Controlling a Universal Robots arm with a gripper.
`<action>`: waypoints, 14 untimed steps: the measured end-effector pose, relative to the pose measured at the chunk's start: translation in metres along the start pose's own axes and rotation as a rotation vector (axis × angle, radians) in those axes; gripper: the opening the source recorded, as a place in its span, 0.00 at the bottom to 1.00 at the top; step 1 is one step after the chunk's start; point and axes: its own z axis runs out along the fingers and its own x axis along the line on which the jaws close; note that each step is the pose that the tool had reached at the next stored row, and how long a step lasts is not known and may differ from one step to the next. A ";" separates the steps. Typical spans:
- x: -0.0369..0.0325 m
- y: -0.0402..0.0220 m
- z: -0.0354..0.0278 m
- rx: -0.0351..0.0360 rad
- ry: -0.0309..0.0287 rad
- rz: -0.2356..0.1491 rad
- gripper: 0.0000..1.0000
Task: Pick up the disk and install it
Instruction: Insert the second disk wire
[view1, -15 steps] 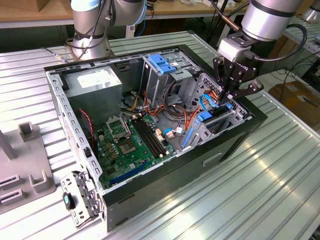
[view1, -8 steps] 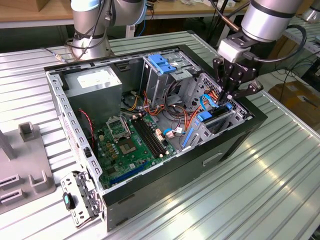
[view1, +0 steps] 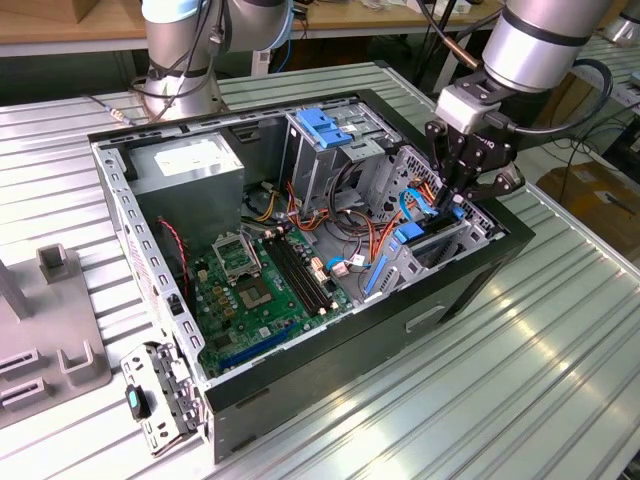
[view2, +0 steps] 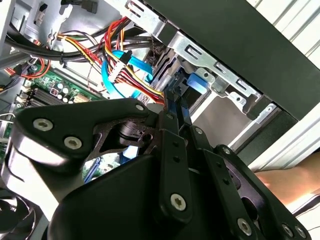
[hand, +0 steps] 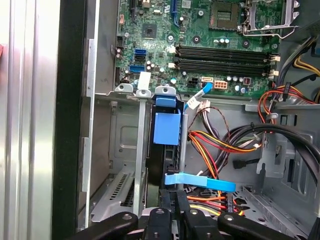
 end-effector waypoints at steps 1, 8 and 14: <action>0.0000 0.0000 0.0000 0.0000 0.0001 0.000 0.16; 0.0014 0.0001 0.0003 0.0000 0.0000 0.000 0.16; 0.0021 0.0003 0.0018 0.0000 -0.0034 0.019 0.16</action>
